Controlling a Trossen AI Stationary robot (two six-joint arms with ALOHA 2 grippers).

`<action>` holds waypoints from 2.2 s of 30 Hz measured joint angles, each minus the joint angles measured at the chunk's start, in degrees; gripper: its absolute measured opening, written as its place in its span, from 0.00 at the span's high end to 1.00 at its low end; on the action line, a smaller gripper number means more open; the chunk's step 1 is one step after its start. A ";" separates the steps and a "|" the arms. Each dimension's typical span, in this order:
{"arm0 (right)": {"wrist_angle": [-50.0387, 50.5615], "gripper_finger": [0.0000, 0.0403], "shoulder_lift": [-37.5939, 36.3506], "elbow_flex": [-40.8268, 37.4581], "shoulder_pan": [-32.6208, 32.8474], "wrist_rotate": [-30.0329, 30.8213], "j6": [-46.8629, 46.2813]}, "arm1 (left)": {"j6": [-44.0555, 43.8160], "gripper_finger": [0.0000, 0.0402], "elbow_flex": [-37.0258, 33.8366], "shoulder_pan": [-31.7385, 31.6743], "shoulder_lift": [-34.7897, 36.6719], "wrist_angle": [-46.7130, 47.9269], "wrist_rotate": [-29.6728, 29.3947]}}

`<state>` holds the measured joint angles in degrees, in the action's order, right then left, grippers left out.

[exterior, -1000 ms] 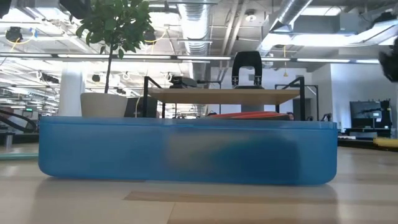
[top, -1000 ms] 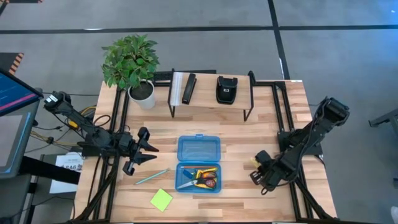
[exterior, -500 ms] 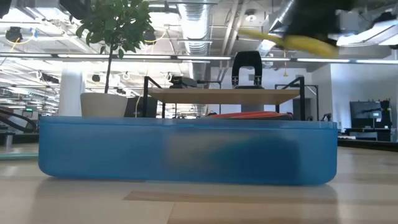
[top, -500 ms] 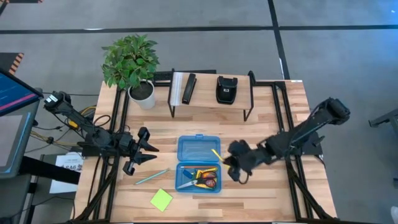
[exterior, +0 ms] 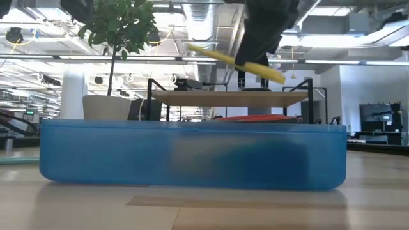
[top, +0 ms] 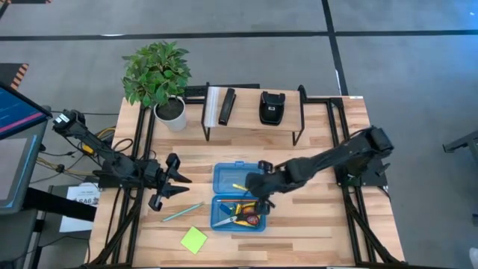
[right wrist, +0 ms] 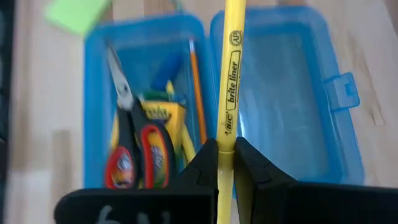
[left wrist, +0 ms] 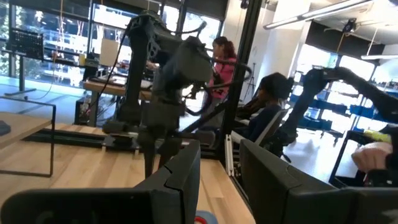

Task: Pack school essentials
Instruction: Put the yellow highlighter pen into the blue supply box, then put the green pencil into the blue supply box

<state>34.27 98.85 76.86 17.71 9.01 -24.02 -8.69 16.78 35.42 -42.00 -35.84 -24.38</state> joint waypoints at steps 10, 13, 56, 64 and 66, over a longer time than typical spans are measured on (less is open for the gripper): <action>9.53 0.91 13.05 13.33 0.00 -3.90 7.28 | 0.00 0.75 0.02 0.00 -0.02 0.62 -0.11; 10.34 0.91 15.75 15.21 0.00 -4.86 7.91 | -0.01 0.75 0.02 0.00 -0.02 0.65 -0.20; 14.39 0.56 15.60 15.52 12.02 11.68 -9.54 | -18.85 0.75 -0.05 0.02 -0.54 20.14 0.12; 13.64 0.56 11.46 15.50 19.23 25.63 -13.53 | -23.91 0.75 3.77 -0.42 -7.89 26.94 3.21; 13.03 0.57 10.99 15.50 20.29 27.06 -14.08 | -25.64 0.75 5.56 -0.26 -9.80 30.99 4.89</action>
<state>47.30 109.84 92.36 38.01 36.06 -38.10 -34.33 22.34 35.16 -51.80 -4.85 -19.49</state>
